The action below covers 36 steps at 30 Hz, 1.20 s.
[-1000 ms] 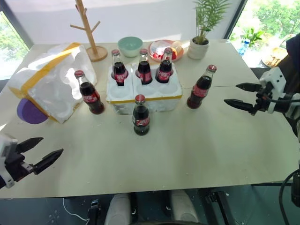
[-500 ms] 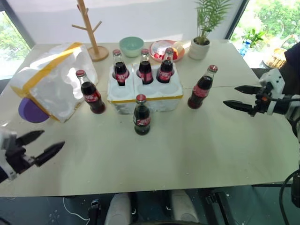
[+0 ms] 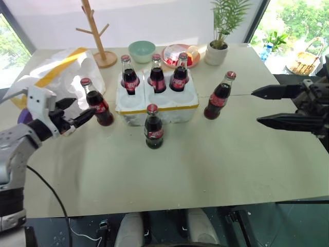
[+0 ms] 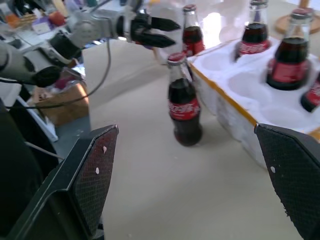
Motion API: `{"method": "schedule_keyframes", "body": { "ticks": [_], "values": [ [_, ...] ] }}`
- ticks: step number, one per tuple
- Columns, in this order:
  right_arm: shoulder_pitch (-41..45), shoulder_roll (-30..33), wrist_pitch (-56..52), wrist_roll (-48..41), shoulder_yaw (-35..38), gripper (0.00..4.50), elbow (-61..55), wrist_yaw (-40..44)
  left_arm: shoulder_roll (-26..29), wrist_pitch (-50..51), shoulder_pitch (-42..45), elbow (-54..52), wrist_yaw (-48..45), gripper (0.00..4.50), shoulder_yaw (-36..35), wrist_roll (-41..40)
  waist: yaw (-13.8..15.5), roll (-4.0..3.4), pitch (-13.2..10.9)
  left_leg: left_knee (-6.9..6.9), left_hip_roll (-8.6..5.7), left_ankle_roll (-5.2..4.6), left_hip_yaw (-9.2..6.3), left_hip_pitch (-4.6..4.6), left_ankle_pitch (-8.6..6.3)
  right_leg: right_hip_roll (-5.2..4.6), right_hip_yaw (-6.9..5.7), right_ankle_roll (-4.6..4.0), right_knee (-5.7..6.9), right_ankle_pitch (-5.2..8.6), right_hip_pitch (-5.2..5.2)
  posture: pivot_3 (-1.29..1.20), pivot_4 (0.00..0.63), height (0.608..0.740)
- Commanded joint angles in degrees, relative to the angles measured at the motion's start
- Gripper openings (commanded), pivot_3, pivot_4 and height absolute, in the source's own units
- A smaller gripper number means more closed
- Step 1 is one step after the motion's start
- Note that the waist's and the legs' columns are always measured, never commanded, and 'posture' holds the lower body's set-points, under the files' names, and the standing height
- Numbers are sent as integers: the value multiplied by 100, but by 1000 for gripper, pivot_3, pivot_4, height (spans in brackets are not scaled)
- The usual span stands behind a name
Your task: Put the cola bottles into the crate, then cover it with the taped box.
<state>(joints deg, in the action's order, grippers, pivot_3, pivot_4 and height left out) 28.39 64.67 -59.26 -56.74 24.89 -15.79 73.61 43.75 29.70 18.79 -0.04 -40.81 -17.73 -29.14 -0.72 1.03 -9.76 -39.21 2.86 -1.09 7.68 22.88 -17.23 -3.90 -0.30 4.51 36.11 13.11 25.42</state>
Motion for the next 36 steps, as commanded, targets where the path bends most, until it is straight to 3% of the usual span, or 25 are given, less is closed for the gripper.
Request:
{"method": "schedule_keyframes", "body": {
  "ticks": [1, 16, 18, 21, 26, 31, 36],
  "values": [
    [-33, -80, -82, -407, 227, 4500, -407, -334, -76, -372, 362, 349, 7, 4424, 244, 335, 10, 0, 0, 0, 0, 0, 0, 1, 0, 0, 0, 1, 0, 0, 0, 0, 150, 740],
    [96, -316, 78, -746, -173, 4500, -572, -994, -713, -1137, 1148, 1617, -147, 4424, 864, 1040, -2, 6, 1, -2, -4, -2, 0, 4, 1, 3, 0, 8, 0, -5, -1, 0, 150, 740],
    [140, -331, 57, -818, -186, 4500, -584, -1088, -656, -1058, 1082, 1479, -232, 3917, 815, 977, 3, 6, 1, -2, -3, -2, -1, 4, 1, 5, -1, 9, 0, -5, 0, 0, 150, 740],
    [171, -349, 20, -944, -168, 4500, -580, -1250, -483, -887, 981, 1269, -337, 2777, 701, 881, 4, 7, 1, -2, -1, -2, -3, 5, 1, 6, -1, 9, 1, -5, 0, 0, 150, 740],
    [82, -325, 43, -997, -151, 4500, -647, -1400, -62, -235, 716, 531, -763, 2777, 368, 328, -19, 10, -1, -2, 4, -2, -3, 9, 1, 6, 0, 9, 0, -5, 4, 0, 150, 740],
    [-40, -261, 60, -964, -112, 4500, -710, -1473, 736, 939, 481, -391, -1639, 2777, 15, -673, 1, 22, -8, -3, 8, 1, -7, 25, 2, 10, -2, 9, 2, -5, 18, 0, 150, 740],
    [-150, -202, 47, -1001, -22, 4500, -755, -1549, 1167, 1818, 1408, -366, -2203, 2777, 70, -1511, 49, 24, -9, -13, 1, 4, -13, 38, 4, 7, -7, 6, -1, -3, 19, 0, 150, 740]
  ]
}}
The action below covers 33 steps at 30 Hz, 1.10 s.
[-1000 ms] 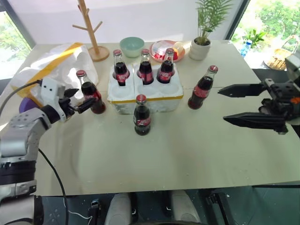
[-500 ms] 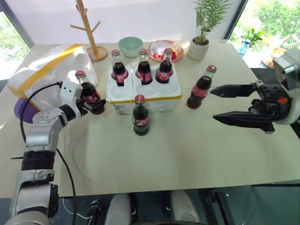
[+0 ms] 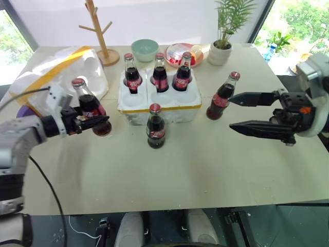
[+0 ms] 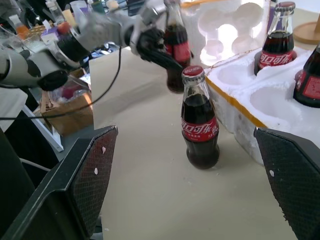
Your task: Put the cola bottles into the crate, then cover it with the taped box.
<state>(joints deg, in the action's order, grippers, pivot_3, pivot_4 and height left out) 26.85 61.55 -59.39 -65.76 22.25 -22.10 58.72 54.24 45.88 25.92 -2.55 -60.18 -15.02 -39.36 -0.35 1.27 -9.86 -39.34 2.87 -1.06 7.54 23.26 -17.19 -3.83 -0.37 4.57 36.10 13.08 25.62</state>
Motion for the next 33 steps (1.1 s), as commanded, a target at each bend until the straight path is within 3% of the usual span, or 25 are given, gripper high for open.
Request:
{"method": "schedule_keyframes", "body": {
  "ticks": [1, 7, 11, 21, 32, 33],
  "values": [
    [-2, 116, 61, -101, 250, 4500, -133, -82, 61, 208, 1002, 34, -288, 2777, -95, -482, 28, 4, -2, -4, -2, 0, 0, 0, 0, 0, 0, 0, 1, 0, -2, 0, 150, 740],
    [-118, 108, 50, -207, 382, 4500, -291, -310, -834, -631, 2673, 1454, -262, 2777, 779, 356, 117, 0, 0, -48, -9, -12, 5, 4, -7, 20, -2, 4, 5, -2, -19, 0, 150, 740],
    [-312, 65, 32, -320, 596, 4500, -405, -563, -1147, -1230, 3094, 2260, -401, 2777, 1055, 871, 87, 3, -2, -62, -8, -13, 4, 13, -7, 24, -7, 5, 5, -3, -18, 0, 150, 740],
    [-659, 3, 140, -514, 778, 4500, -539, -825, -1691, -1802, 3252, 3240, -524, 2777, 1127, 1244, 73, 8, -6, -66, -2, -23, 4, 18, -13, 22, -4, 15, 4, -8, -12, 0, 150, 740],
    [-852, -147, 441, -178, 458, 4500, -583, -825, -2159, -2950, 2919, 3798, -561, 2777, 1711, 2305, 94, 10, -6, -70, -4, -25, 2, 19, -14, 22, -3, 18, 3, -10, -14, 0, 150, 740],
    [-922, -153, 532, -13, 379, 4500, -622, -804, -2184, -2985, 2886, 3811, -562, 3285, 1714, 2335, 92, 10, -6, -70, -4, -25, 2, 19, -14, 22, -3, 18, 4, -10, -14, 0, 150, 740]
  ]
}}
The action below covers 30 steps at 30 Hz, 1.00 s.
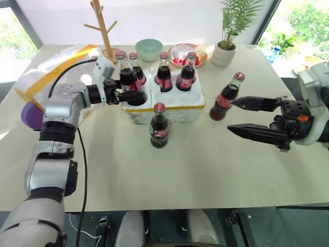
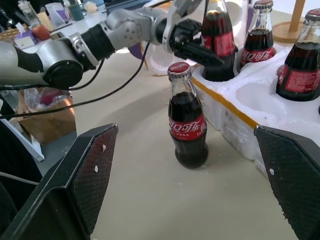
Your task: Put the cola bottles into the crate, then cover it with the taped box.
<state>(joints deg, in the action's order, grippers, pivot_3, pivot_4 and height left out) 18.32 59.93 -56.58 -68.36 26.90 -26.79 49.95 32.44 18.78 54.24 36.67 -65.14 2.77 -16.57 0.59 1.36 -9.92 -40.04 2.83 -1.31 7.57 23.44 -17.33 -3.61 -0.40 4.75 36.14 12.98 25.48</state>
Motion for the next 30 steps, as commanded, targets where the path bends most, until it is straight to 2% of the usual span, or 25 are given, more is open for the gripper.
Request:
{"method": "schedule_keyframes", "body": {
  "ticks": [1, 3, 8, 15, 17, 19, 23, 30],
  "values": [
    [-114, -8, 335, 388, -171, 4500, -182, 78, -24, -284, 45, -86, -57, 3831, -84, 68, 0, 1, 0, -1, 0, 0, 0, 0, 0, 0, 0, 0, 1, 0, 0, 0, 150, 740],
    [-140, -96, 524, 668, -390, 4500, -224, 16, -20, -287, 15, -101, -83, 4474, -123, 60, 1, 0, 1, -1, 0, -4, -1, -3, -2, 0, 0, 0, 1, 0, -2, 0, 150, 740],
    [153, -476, 875, 1195, -1082, 4500, -154, -212, 305, -37, -167, -608, -292, 4474, -365, -146, -41, 0, 1, -3, 1, -4, -3, -3, -2, 0, 1, 0, 2, 0, -2, 0, 150, 740],
    [511, -1175, 1345, 2130, -2358, 4500, 232, -54, 1929, 1734, -1256, -2871, -1183, 4474, -1325, -1477, -156, -1, 1, 2, 13, 4, -9, -3, 3, 7, 1, 1, 10, 0, 7, 0, 150, 740],
    [716, -1459, 1532, 2465, -2772, 4500, 517, 30, 2511, 2164, -1880, -3568, -1508, 4474, -1661, -1843, -191, -1, 1, 3, 12, 3, -8, -4, 2, 6, 1, 2, 9, 1, 7, 0, 150, 740],
    [904, -1728, 1740, 2827, -3146, 4500, 797, 128, 2862, 2417, -2476, -4186, -1639, 4474, -1954, -2129, -163, -4, 0, 4, 11, 1, -3, -8, 1, 1, 3, 1, 12, 2, 6, 0, 150, 740],
    [1288, -2332, 2024, 3323, -3733, 4500, 1344, 297, 2954, 2647, -3297, -5062, -1346, 4474, -2340, -2426, -83, -3, 0, 0, 11, 3, -2, -8, 2, -7, 1, -21, 9, 14, -4, 0, 150, 740],
    [1753, -3244, 2368, 3999, -4308, 4500, 2218, 396, 2815, 2675, -3749, -5534, -771, 4474, -2519, -2606, -136, -1, 1, -3, 3, 32, 2, -8, 19, -1, 1, -14, 11, 9, -4, 0, 150, 740]
  ]
}}
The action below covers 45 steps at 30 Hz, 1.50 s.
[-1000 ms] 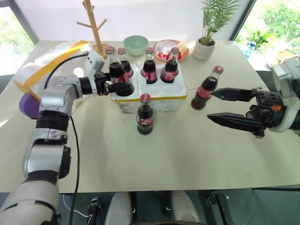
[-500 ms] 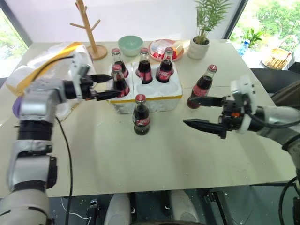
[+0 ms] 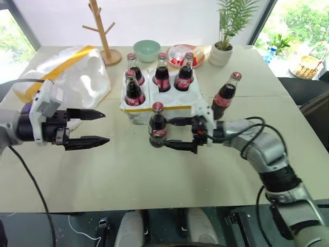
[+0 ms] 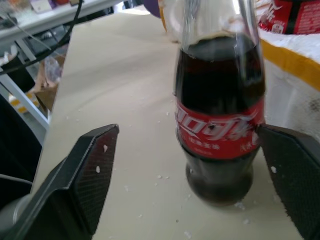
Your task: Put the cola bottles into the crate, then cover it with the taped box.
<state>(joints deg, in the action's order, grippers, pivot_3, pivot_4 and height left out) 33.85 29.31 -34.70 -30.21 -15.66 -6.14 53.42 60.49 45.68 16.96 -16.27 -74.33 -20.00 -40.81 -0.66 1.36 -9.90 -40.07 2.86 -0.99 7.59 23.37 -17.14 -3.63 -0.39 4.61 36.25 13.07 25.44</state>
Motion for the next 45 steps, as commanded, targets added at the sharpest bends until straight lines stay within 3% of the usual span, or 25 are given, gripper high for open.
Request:
{"method": "schedule_keyframes", "body": {
  "ticks": [1, 11, 16, 21, 25, 32, 39, 45],
  "values": [
    [261, -300, 194, 252, -74, 4500, 280, 31, 8, -7, -32, -269, 213, 4474, -254, -206, -15, -1, -1, 4, 1, 4, 1, 0, 2, 1, 0, 2, 1, -1, 3, 0, 150, 740],
    [509, -1109, 372, 735, -87, 4500, 1009, -106, 72, -9, -94, -334, 567, 4474, -314, -435, -31, -2, -1, 10, 5, 12, 5, -1, 6, 5, -2, 10, 6, -6, 9, 0, 150, 740],
    [507, -1221, -108, 206, 266, 2835, 597, 80, 16, -123, -38, -219, 688, 4500, -216, -374, -20, -4, -2, 10, 4, 13, 6, 0, 6, 4, -2, 10, 6, -6, 9, 0, 150, 740],
    [699, -844, -1085, -914, 1014, 2827, -397, 281, -102, -71, 67, -136, 860, 4500, -263, -516, -8, -7, -4, 11, 5, 13, 5, 4, 6, 3, -2, 11, 5, -7, 13, 0, 150, 740],
    [1717, -932, -1284, -1043, 1644, 2827, 30, -459, -273, -64, 292, -75, 1067, 4500, -211, -599, -44, -10, -8, 10, 4, 13, 6, 3, 6, 1, -2, 9, 6, -8, 15, 0, 150, 740],
    [2634, -1013, 119, 527, 1151, 2827, 1764, -964, -596, -86, 503, -144, 1457, 4500, -138, -649, -36, -8, -4, 21, 4, 20, 7, 0, 10, 6, -2, 6, 10, -11, 18, 0, 150, 740],
    [2531, -1349, 683, 1079, 846, 2827, 2504, -906, -623, -85, 470, -241, 1627, 4500, -207, -701, -50, -9, -5, 17, 1, 22, 14, 70, 12, 2, 1, 10, 16, -13, 94, 0, 150, 740],
    [2390, -1689, 1112, 1662, 688, 2827, 3334, -1309, -607, -97, 462, -288, 1663, 4500, -193, -699, -62, -9, -5, 15, 3, 33, 14, 73, 18, 5, 1, 9, 22, -13, 99, 0, 150, 740]
  ]
}}
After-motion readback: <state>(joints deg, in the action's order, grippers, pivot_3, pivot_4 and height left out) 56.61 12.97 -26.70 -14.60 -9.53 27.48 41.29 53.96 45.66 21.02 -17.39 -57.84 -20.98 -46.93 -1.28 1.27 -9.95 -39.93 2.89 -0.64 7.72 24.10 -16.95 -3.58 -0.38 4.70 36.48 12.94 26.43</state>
